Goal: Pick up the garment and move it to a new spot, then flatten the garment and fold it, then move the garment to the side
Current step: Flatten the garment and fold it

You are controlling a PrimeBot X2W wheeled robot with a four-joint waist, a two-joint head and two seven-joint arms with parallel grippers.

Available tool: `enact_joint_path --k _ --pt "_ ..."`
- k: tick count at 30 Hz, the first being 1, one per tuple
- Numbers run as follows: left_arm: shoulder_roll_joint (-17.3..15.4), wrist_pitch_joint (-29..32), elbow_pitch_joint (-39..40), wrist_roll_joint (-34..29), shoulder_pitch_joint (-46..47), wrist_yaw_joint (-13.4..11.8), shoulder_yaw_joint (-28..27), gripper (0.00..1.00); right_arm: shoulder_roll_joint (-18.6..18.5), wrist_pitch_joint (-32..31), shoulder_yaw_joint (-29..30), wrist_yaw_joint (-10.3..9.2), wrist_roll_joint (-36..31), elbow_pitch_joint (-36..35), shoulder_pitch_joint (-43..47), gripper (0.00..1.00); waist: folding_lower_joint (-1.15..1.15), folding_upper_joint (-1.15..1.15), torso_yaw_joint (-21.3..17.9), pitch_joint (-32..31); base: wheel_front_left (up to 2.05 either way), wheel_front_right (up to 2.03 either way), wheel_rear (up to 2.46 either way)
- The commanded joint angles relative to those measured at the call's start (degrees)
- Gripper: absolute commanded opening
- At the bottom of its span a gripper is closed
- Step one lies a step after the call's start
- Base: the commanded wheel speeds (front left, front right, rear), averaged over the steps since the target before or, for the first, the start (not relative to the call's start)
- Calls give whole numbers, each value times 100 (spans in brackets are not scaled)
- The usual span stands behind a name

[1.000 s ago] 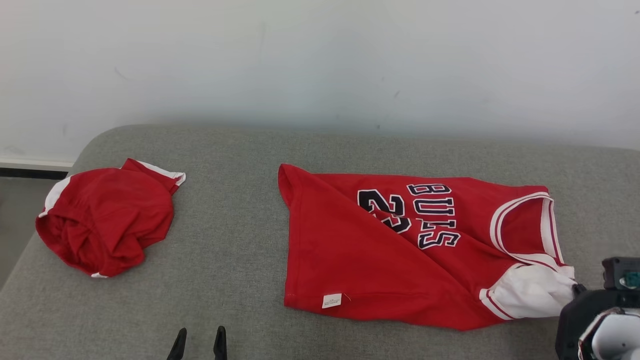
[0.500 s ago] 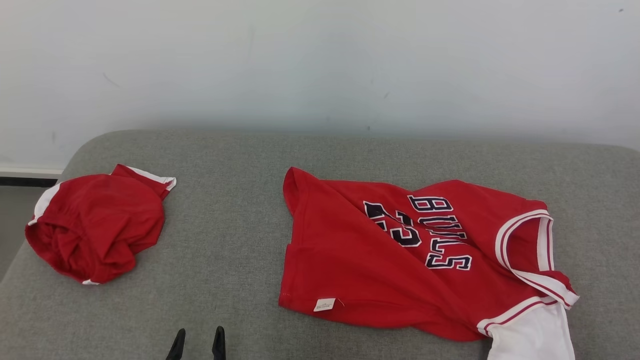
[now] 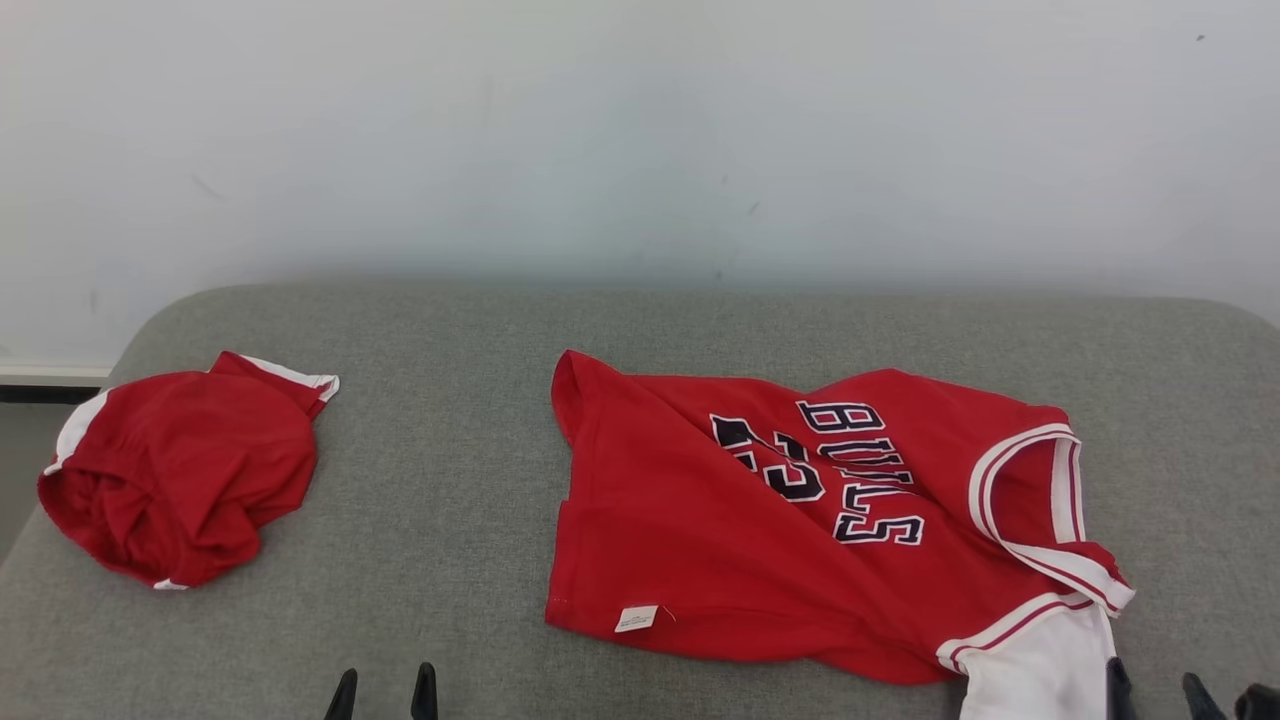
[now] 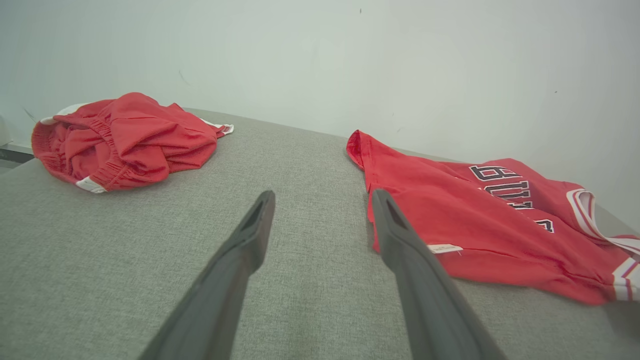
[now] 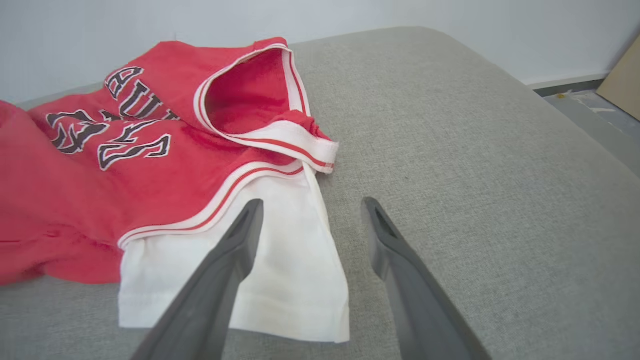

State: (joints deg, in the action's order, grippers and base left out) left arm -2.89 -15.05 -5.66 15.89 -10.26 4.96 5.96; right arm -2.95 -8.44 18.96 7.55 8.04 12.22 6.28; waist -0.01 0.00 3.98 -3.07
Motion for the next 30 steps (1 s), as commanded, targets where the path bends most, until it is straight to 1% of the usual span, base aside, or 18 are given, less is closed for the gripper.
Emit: enact_joint_path --k 1,7,11,17,24,30 --pt "3 -19 -5 -11 -44 -33 -26 100 3 213 -130 -14 94 -19 76 100 1 0 -30 -30 0 0 0" --pt "3 -19 -38 -95 -83 -27 -116 100 2 1357 -946 -14 146 -129 124 100 1 0 -107 -82 0 0 0" --pt "3 -19 -103 -111 -106 -50 -179 100 2 1849 -1258 -14 79 -40 166 100 1 0 -154 -108 0 0 0" --pt "4 -19 -261 -205 -194 -67 -291 100 4 2085 -1535 -14 14 230 227 100 1 0 -251 -207 0 0 0" --pt "4 -19 -410 -344 -310 -10 -480 100 2 2184 -1609 -14 4 344 294 100 1 0 -363 -298 0 0 0" --pt "4 -19 -500 -402 -256 35 -593 100 3 2247 -1623 -14 -56 281 322 100 1 0 -383 -307 0 0 0"
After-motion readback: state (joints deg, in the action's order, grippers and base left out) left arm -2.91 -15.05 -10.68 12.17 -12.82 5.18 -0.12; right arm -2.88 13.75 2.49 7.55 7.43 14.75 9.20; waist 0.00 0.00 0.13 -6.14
